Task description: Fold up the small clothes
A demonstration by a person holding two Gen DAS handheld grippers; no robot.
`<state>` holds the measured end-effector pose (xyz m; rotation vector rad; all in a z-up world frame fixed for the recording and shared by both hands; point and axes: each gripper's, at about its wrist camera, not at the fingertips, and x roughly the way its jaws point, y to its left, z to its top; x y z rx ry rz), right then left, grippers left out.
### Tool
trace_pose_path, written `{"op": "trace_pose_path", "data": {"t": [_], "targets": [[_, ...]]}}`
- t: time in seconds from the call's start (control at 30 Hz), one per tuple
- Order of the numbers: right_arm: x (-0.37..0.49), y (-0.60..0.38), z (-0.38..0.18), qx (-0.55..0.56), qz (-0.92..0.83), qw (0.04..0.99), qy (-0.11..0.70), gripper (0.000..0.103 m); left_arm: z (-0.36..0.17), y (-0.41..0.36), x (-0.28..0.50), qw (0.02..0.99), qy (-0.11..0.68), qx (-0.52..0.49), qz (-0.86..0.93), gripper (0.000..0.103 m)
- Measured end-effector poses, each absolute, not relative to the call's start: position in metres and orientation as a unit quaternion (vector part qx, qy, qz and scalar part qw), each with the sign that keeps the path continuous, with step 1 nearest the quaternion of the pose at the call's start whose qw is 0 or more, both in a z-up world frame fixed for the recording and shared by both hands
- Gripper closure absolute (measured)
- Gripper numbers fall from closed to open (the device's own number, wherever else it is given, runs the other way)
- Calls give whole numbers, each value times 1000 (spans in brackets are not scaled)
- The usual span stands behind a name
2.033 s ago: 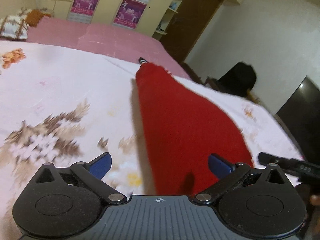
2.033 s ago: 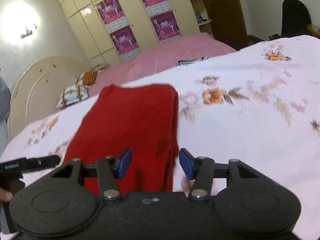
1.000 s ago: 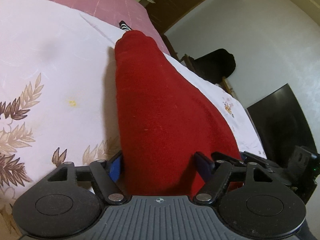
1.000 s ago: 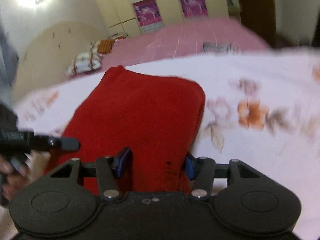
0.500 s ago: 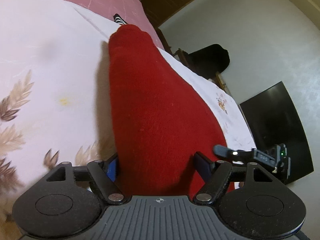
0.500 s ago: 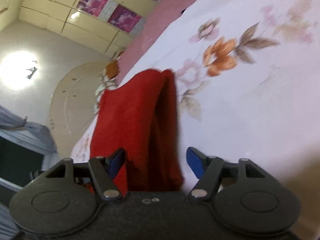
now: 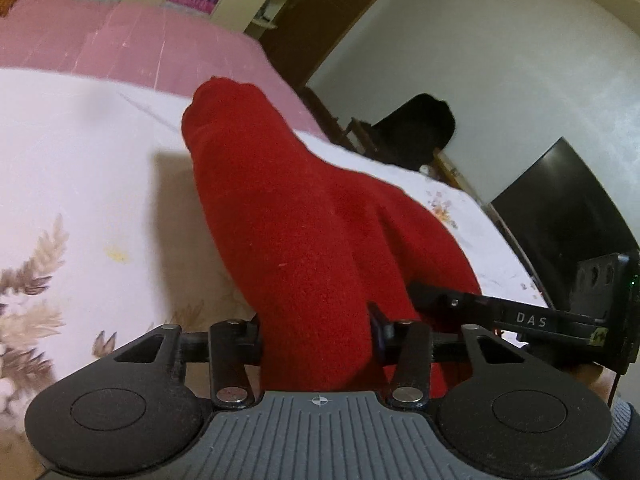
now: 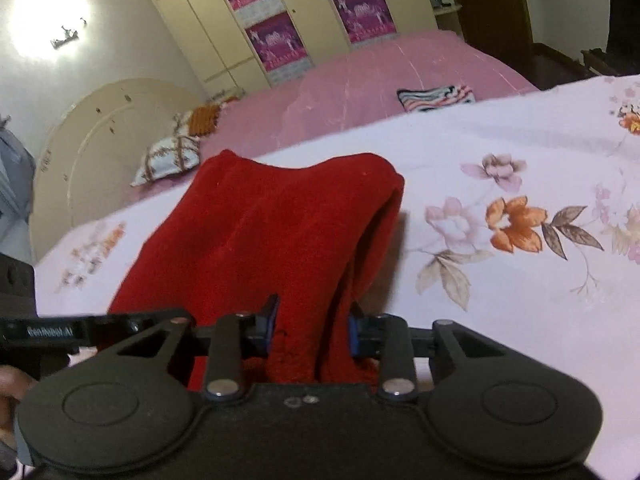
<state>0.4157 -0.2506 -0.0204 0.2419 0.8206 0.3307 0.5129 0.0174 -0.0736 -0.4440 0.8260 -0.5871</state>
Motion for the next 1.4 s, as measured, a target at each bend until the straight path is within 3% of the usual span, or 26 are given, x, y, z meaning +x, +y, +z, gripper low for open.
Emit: {"op": "trace_pose_path", "data": {"t": [0.57, 0.97, 1.1, 1.23, 1.27, 1.3, 1.37, 1.4], "targets": [[366, -134, 25, 91, 236, 893, 371, 72, -22, 144, 414, 887, 369, -178, -214, 57], [369, -26, -16, 96, 295, 852, 422, 72, -79, 243, 372, 876, 407, -227, -126, 56], [376, 2, -48, 38, 266, 843, 466, 67, -106, 254, 360, 886, 400, -222, -76, 28], [384, -12, -54, 62, 268, 840, 468, 62, -106, 256, 344, 896, 386, -212, -58, 23], [386, -17, -53, 61, 268, 840, 468, 52, -103, 258, 341, 897, 386, -208, -52, 22], [388, -22, -51, 61, 265, 841, 468, 50, -97, 260, 336, 900, 383, -204, -43, 23], [384, -35, -43, 69, 258, 845, 463, 55, -82, 263, 323, 910, 366, -191, -17, 23], [378, -41, -34, 58, 251, 855, 451, 66, -74, 263, 315, 916, 357, -182, -8, 23]]}}
